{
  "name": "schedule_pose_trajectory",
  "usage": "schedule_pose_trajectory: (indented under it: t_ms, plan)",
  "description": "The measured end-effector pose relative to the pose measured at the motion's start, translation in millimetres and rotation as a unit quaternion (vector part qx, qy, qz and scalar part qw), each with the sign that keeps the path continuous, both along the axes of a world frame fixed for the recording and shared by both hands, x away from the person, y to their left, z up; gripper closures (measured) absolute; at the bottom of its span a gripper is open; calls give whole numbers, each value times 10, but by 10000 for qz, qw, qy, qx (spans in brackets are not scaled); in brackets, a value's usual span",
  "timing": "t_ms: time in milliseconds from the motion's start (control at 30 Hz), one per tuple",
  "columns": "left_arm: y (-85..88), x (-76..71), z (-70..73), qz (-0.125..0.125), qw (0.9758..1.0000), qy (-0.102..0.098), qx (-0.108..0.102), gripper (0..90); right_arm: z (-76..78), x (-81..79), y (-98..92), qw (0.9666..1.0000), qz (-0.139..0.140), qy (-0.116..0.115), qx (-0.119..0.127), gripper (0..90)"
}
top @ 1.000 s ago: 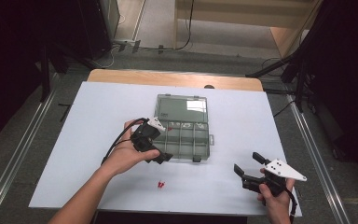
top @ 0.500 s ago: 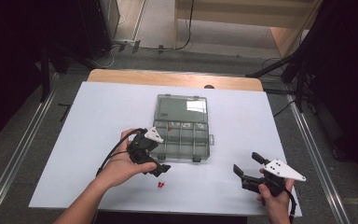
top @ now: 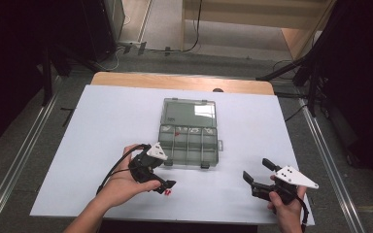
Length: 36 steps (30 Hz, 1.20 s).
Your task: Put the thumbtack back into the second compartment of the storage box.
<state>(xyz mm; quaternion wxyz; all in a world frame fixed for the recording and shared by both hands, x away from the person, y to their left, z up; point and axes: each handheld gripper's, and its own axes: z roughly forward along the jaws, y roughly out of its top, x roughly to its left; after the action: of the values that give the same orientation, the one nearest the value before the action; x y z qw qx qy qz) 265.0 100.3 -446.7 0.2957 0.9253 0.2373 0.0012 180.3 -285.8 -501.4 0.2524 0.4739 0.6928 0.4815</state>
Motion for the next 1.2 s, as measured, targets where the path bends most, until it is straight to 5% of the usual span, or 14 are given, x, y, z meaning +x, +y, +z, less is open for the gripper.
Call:
schedule_pose_trajectory:
  t_ms: [367, 600, 1200]
  plan:
    - [5, -169, -105, 9, 9998, 67, 186, 447, -3, 7, 3, 10000, 1, -1, 5, 140]
    - [29, -212, -211, 81, 9992, 286, 254, 581, 0, 2, -5, 10000, 1, -26, -13, 140]
    - [4, -239, -305, 162, 9984, 335, 425, 674, -7, 9, -1, 10000, -2, -6, -21, 140]
